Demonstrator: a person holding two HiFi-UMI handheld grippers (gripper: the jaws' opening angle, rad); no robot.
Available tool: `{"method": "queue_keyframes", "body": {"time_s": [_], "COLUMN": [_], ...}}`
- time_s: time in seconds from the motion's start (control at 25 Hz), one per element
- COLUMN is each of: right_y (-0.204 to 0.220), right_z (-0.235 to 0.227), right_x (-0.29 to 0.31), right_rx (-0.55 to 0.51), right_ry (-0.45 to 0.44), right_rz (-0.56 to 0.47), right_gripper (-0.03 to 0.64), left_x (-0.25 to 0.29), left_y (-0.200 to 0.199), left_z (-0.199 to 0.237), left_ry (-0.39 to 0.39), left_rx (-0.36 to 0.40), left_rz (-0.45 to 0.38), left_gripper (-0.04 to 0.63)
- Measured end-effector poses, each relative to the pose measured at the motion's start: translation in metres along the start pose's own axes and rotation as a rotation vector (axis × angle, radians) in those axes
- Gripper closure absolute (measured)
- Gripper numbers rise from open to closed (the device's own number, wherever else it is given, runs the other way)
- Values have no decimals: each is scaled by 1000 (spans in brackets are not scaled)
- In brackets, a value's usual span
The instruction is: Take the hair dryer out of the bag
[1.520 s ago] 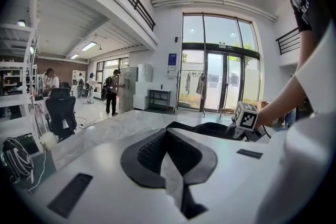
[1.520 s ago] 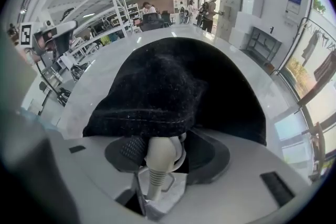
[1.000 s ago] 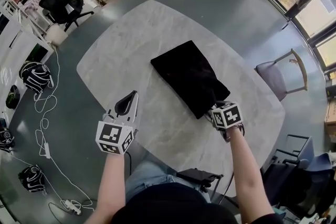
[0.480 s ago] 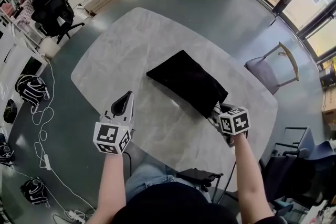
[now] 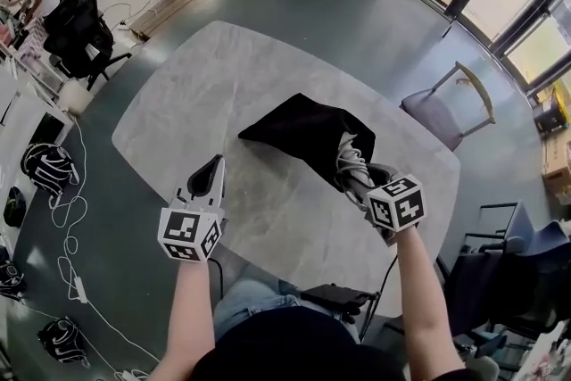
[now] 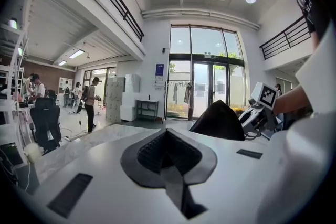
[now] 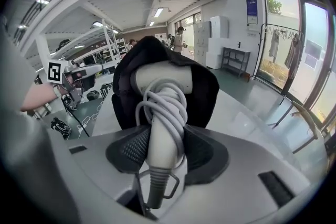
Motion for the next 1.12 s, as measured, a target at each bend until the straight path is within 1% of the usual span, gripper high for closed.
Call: {"method": "queue_keyframes", "body": {"time_s": [0.2,0.36,0.52,0.64,0.8,1.0,1.12], "right_y": [1,6,15,22,31,39,40], "right_z": [1,-5,-11,-11,-9,-1,9], "right_x": [-29,-55,-75,-86,-103,-126,-133], "right_rx": [30,54,107,135,135,110,94], "right_ry": [6,32,40,57,102,167,185], "right_rz": [-84,-156,-253,-310,-390,-502,-578], "right_gripper": [419,419,419,419,419,419,419], "left_x": [6,10,6,-2,-17,-40,-48], "left_y": [-10,-16,-22,-25,-28,-30,-34], "left_z": [-13,-28,-42,-50,-60,-72,-74], "left_ry": [27,43,45,37,8,-34,-34], "left_rx": [18,38,54,61,63,51,65], "left_rz": [-20,-36,-48,-56,-79,-129,-158], "left_gripper": [584,584,583,584,584,584,584]}}
Point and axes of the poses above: the fingertips, and each gripper's own axes: x forward along the fingers, z to its left, y out of its underside, the point moved 7 cm from there along -x, backward along the fingers, and after that the axes turned 10 degrees about z, right-handed, at the moved point
